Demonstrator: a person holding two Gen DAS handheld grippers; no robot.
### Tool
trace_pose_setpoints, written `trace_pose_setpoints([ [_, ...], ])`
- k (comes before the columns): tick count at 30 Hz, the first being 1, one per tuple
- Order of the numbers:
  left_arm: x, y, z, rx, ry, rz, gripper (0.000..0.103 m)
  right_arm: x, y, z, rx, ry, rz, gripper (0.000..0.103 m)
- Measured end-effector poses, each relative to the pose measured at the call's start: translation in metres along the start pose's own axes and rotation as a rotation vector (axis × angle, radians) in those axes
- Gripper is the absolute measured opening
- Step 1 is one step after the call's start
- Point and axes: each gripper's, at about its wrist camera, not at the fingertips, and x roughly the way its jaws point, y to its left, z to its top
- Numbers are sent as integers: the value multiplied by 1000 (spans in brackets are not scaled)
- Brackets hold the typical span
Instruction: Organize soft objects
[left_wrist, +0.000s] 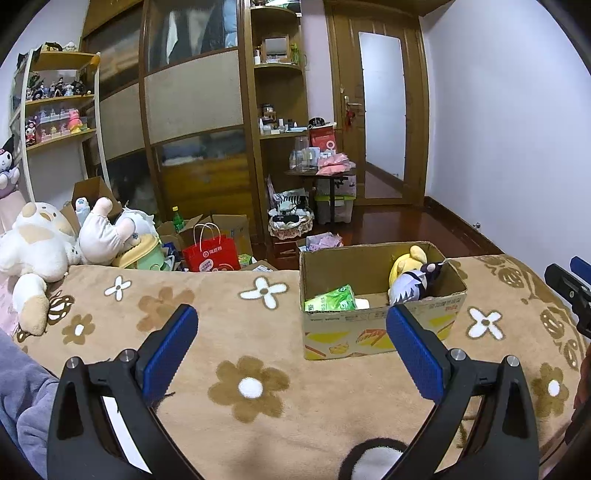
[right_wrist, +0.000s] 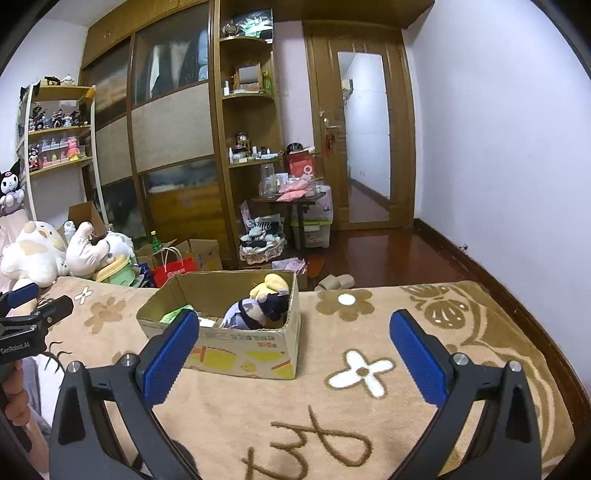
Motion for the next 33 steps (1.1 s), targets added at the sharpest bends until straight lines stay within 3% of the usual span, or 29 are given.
trace_pose_setpoints([
  [33,3,-3,-10,28,-4,15,101,11,-3,-11,-1,40,-32,103],
])
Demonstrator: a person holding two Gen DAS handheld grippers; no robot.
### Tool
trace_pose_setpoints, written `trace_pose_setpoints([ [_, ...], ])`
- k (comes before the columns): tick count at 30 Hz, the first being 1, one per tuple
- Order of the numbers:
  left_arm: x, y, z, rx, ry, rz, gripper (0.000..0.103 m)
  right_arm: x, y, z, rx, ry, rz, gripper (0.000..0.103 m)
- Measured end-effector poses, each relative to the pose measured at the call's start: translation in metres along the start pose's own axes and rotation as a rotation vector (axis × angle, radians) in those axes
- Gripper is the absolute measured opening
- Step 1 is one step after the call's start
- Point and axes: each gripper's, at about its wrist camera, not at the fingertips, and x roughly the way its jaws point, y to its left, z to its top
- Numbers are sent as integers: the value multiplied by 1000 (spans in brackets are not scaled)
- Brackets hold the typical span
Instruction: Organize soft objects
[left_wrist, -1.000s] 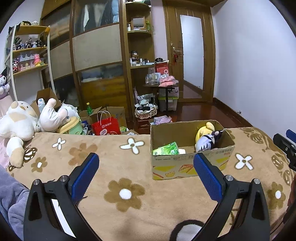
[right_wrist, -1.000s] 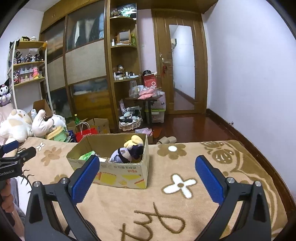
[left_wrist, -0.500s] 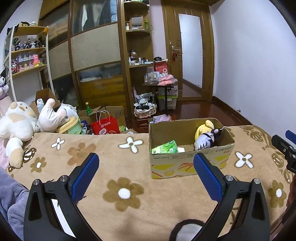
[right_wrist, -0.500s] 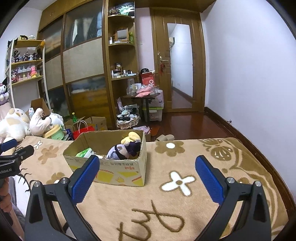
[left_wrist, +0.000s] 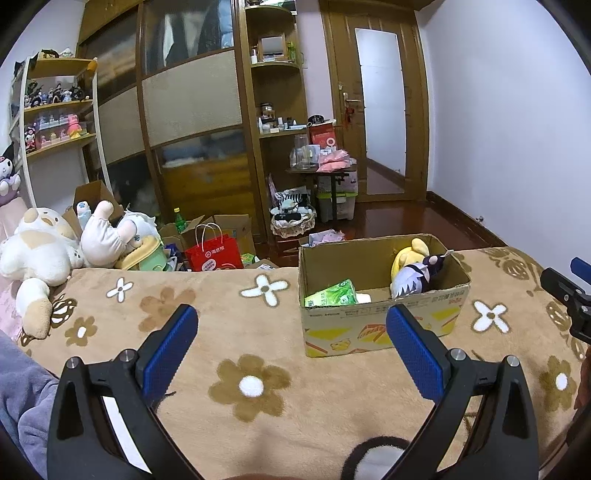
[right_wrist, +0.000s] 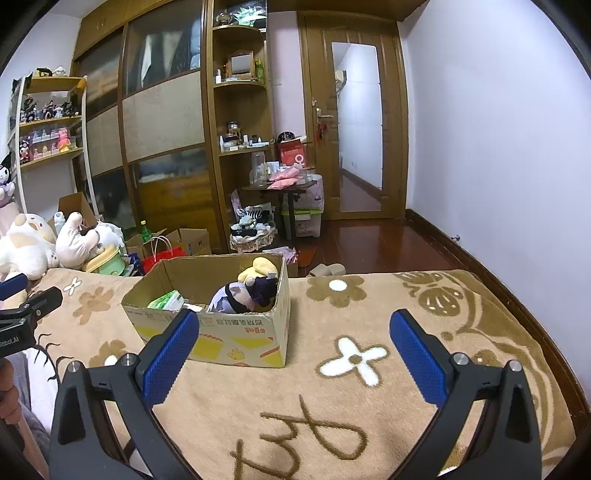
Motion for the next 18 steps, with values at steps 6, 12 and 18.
trace_pose_setpoints([
  [6,0,-1,0,2,1,-1,101,0,0,0,0,0,0,103],
  [12,0,-3,-1,6,5,-2,101,1,0,0,0,1,1,103],
  [18,1,-2,0,12,12,-7,101,0,0,0,0,0,-2,103],
])
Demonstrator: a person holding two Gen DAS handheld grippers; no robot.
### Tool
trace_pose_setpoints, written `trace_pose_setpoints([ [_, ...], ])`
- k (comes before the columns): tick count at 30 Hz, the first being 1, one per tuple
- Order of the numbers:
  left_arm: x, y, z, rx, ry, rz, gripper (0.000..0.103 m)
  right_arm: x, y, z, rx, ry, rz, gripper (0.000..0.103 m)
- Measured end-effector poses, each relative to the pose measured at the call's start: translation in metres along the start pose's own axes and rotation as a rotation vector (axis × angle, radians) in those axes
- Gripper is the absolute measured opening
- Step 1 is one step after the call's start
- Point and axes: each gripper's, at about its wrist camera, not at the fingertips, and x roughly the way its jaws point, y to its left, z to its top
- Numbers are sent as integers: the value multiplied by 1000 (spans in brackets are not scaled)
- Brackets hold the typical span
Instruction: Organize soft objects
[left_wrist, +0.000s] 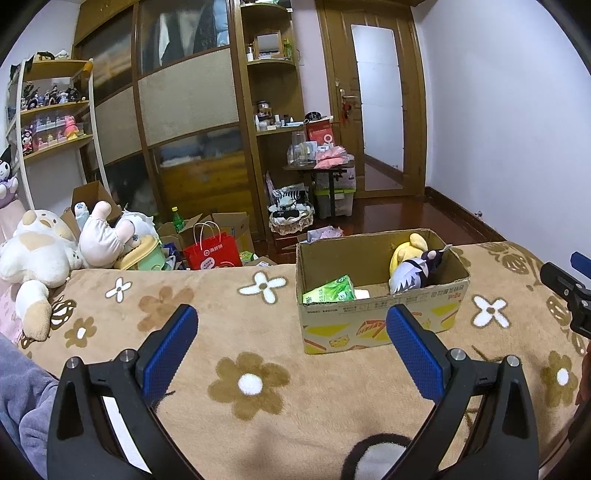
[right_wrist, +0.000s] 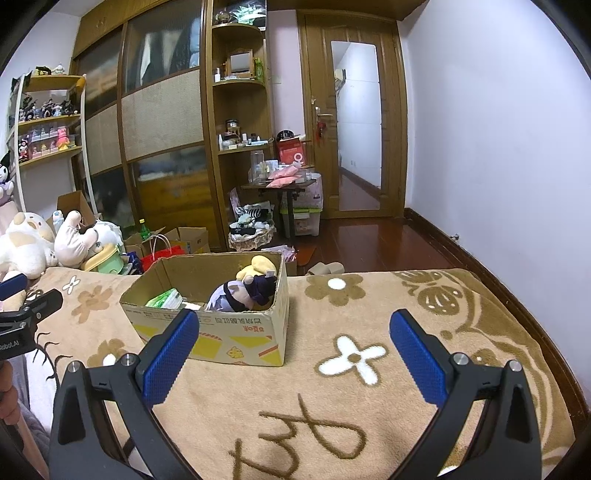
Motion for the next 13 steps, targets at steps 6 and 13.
trace_pose_setpoints([
  [6,1,1,0,-1,1,0,101,1,-1,-3,4,1,-1,103],
  [13,1,0,0,0,1,-1,101,1,-1,-2,3,1,-1,103],
])
